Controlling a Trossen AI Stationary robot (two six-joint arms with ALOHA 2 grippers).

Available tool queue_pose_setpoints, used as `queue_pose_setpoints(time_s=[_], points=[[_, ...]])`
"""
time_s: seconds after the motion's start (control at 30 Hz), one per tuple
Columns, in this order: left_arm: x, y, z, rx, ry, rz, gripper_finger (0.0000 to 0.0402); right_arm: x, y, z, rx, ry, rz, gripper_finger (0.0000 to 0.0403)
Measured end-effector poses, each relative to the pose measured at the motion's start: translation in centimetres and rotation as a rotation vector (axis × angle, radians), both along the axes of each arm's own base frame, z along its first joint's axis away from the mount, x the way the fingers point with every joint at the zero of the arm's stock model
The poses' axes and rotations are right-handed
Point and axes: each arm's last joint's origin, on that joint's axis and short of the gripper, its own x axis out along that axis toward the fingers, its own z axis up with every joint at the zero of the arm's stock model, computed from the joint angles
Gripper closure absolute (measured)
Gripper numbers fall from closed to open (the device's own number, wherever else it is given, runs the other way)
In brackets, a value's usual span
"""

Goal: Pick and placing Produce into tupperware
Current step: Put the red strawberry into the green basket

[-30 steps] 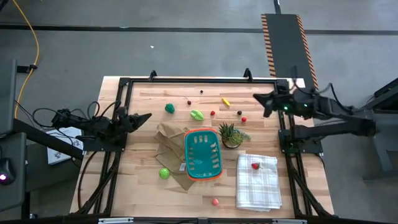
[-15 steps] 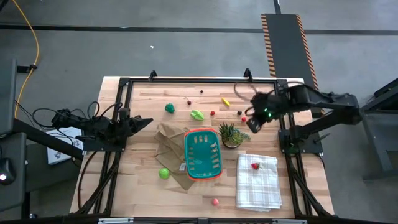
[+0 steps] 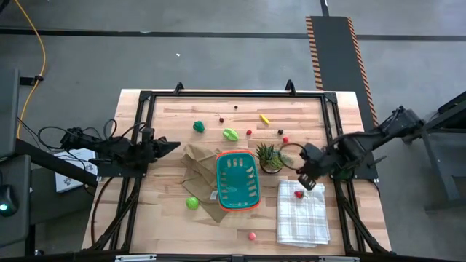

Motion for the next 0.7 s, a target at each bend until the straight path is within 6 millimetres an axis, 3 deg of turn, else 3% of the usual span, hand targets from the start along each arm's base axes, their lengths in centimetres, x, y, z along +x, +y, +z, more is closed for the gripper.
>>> queue_pose_setpoints(time_s=[0.13,0.3,0.7], points=[[0.0,0.0,-0.4,0.005,0.044,0.0,0.0401,-0.8,1.0,-2.2,0.164,0.051,-0.032,0.0372],[0.1,0.0,-0.6,-0.015,0.054,-0.003,0.0401,-0.7,1.9,-4.2,0.325,0.171,-0.07,0.0304],[0.1,0.0,-0.6,-0.064,0.036,-0.008,0.0401,1.5,2.6,-5.9,0.202,0.123,0.101,0.0185]])
